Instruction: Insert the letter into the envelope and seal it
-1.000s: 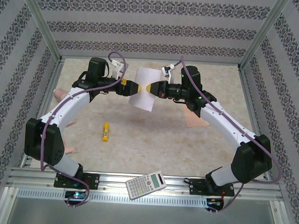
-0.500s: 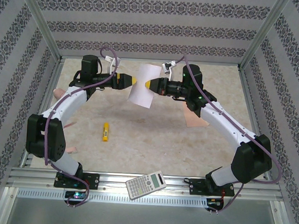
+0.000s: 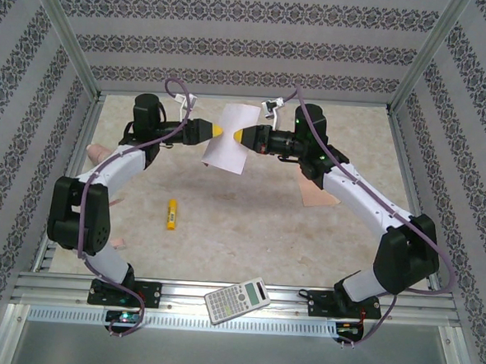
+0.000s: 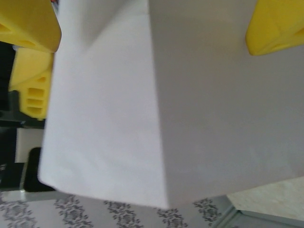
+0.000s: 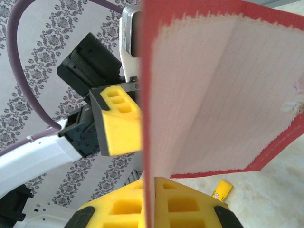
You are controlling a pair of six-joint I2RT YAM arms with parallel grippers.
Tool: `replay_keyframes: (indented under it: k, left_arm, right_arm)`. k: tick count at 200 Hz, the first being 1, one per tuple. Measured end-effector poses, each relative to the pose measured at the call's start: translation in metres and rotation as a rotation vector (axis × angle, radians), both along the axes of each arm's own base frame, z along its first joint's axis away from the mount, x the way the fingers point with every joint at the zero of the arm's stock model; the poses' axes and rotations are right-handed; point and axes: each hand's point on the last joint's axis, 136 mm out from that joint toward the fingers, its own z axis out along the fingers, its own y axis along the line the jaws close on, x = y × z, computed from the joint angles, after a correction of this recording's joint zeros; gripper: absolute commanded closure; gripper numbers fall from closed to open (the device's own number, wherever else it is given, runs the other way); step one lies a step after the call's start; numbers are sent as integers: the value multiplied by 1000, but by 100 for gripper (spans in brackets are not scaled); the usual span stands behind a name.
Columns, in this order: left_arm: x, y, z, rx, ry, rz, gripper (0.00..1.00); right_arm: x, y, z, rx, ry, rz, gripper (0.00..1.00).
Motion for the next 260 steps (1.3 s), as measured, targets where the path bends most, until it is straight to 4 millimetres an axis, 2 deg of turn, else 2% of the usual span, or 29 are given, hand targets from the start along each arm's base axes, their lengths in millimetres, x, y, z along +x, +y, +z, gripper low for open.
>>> replay_keyframes:
  k: [41,81,122,159,196,220,260]
  left_arm:
    - [5,-4,23,-135,1,-64,0]
    - [-1,-5,32,-178,17,-110,0]
    - [-9,-3,40,-134,-6,-83,0]
    - [-20,2,46,4,-79,16,0]
    - [-26,4,30,64,-62,36,4]
    - [-28,4,18,74,-28,36,11]
    - [-28,4,16,73,-16,36,25]
  right_arm:
    - [4,2,-2,8,5,-2,100]
    - [8,4,-6,10,5,-3,100]
    - [11,5,-9,9,6,-5,100]
    - [14,6,-14,3,14,-8,100]
    - [15,7,-18,-2,21,-8,99]
    - [15,7,-20,-3,23,-8,98]
    - [16,7,-21,-5,25,-7,98]
